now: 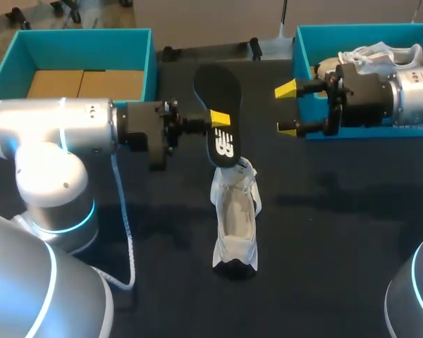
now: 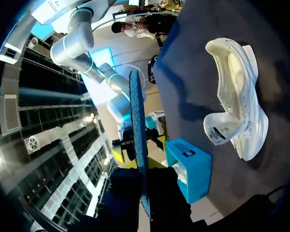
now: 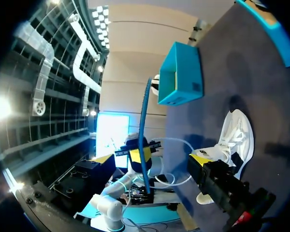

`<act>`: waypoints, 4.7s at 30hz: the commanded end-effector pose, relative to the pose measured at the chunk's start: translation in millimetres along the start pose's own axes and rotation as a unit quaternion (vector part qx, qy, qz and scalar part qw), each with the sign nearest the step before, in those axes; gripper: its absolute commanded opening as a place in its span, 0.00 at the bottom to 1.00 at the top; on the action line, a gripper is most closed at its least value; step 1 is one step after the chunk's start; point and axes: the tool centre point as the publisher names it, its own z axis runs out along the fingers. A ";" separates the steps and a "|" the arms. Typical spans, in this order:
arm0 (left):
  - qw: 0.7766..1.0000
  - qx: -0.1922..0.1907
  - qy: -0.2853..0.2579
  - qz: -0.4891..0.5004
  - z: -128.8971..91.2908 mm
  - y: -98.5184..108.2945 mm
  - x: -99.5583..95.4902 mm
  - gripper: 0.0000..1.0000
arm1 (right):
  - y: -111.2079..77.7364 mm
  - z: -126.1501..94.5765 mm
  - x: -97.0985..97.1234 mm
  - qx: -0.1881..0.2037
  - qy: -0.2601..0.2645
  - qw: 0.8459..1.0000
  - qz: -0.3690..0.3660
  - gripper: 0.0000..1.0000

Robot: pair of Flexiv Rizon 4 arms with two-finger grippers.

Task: Take the shoe out of the shoebox, open the shoe tongue, remove and reinsert the insole, then place the shoe into the shoebox

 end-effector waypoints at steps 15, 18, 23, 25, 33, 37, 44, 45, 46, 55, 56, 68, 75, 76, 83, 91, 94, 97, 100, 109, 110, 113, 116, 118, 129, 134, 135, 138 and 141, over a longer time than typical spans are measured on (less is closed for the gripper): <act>1.000 -0.012 -0.003 -0.002 11.4 0.0 1.9 0.00 | 21.1 43.1 0.4 0.012 -0.013 1.000 -0.006 1.00; 1.000 -0.012 -0.003 -0.002 11.4 0.0 1.9 0.00 | 20.8 49.7 2.7 0.014 -0.017 1.000 -0.009 1.00; 1.000 -0.012 -0.003 -0.002 11.4 0.0 1.9 0.00 | 20.0 60.5 7.7 0.014 -0.035 0.999 -0.011 0.86; 1.000 -0.012 -0.003 -0.002 11.4 0.0 1.9 0.00 | 19.2 64.5 8.7 0.013 -0.041 0.999 -0.010 0.80; 1.000 -0.012 -0.003 -0.002 11.4 0.0 1.9 0.00 | 17.5 74.0 7.0 0.017 -0.046 0.999 -0.010 0.76; 1.000 -0.012 -0.003 -0.002 11.4 0.0 1.9 0.00 | 16.4 76.4 8.5 0.014 -0.042 0.999 -0.013 0.58; 1.000 -0.012 -0.003 -0.002 11.4 0.0 1.9 0.00 | 15.5 80.2 8.3 0.017 -0.034 0.999 -0.006 0.45; 1.000 -0.012 -0.003 -0.002 11.4 0.0 1.9 0.00 | 15.3 80.4 8.3 0.017 -0.033 0.999 -0.005 0.45; 1.000 -0.012 -0.003 -0.002 11.4 0.0 1.9 0.00 | 15.1 80.5 8.4 0.016 -0.032 0.999 -0.005 0.44; 1.000 -0.012 -0.003 -0.002 11.4 0.0 1.9 0.00 | 12.7 84.8 14.8 0.014 -0.027 0.999 -0.009 0.36; 1.000 -0.012 -0.003 -0.002 11.4 0.0 1.9 0.00 | 12.5 85.0 15.2 0.015 -0.027 0.999 -0.009 0.35; 1.000 -0.012 -0.003 -0.002 11.4 0.0 1.9 0.00 | 10.7 92.4 19.1 0.022 -0.017 1.000 -0.010 0.26; 1.000 -0.012 -0.003 -0.002 11.4 0.0 1.9 0.00 | 10.0 94.5 20.0 0.022 -0.017 1.000 -0.010 0.16; 1.000 -0.012 -0.003 -0.002 11.4 0.0 1.9 0.00 | 9.8 94.5 20.1 0.022 -0.017 1.000 -0.010 0.12; 1.000 -0.012 -0.003 -0.002 11.4 0.0 1.9 0.00 | 8.7 94.8 21.3 0.022 -0.015 1.000 -0.011 0.00; 1.000 -0.006 0.001 -0.002 0.9 -1.3 -5.1 1.00 | 7.3 94.7 20.3 0.026 -0.012 1.000 -0.011 0.00; 1.000 0.002 0.016 -0.003 -10.6 -1.9 -6.5 1.00 | 6.1 93.2 17.0 0.026 -0.008 1.000 -0.008 0.00; 0.999 0.011 0.038 -0.016 -32.2 -0.8 -5.4 1.00 | 3.7 90.6 9.9 0.025 -0.002 1.000 -0.003 0.00; 0.997 0.016 0.065 -0.025 -49.3 2.0 -2.9 1.00 | 1.4 89.6 4.3 0.023 0.000 1.000 0.002 0.00; 0.988 0.050 0.139 -0.040 -78.9 12.2 -6.9 1.00 | -5.7 91.1 -10.6 0.023 0.000 1.000 0.008 0.00; 0.988 0.050 0.139 -0.040 -78.9 12.2 -6.9 1.00 | -6.6 91.4 -11.6 0.023 0.000 1.000 0.008 0.00; 0.988 0.050 0.139 -0.040 -78.9 12.2 -6.9 1.00 | -10.5 91.3 -15.0 0.018 0.000 1.000 0.005 0.00; 0.988 0.050 0.139 -0.040 -78.9 12.2 -6.9 1.00 | -15.7 90.4 -19.5 0.012 0.005 1.000 0.001 0.00; 0.988 0.050 0.139 -0.040 -78.9 12.2 -6.9 1.00 | -18.8 90.3 -21.5 0.008 0.007 1.000 0.002 0.00; 0.916 0.032 0.374 -0.140 -74.3 47.3 -18.2 1.00 | -28.7 92.2 -30.5 0.006 0.012 1.000 0.000 0.00; 0.916 0.032 0.374 -0.140 -74.3 47.3 -18.2 1.00 | -28.7 92.2 -30.5 0.006 0.012 1.000 0.000 0.00; 0.916 0.032 0.374 -0.140 -74.3 47.3 -18.2 1.00 | -28.7 92.2 -30.5 0.006 0.012 1.000 0.000 0.00; 0.910 0.036 0.382 -0.155 -68.3 51.5 -19.1 1.00 | -28.7 92.2 -30.5 0.006 0.012 1.000 0.000 0.00; 0.903 0.052 0.404 -0.138 -58.6 56.1 -28.2 1.00 | -28.7 92.2 -30.5 0.006 0.012 1.000 0.000 0.00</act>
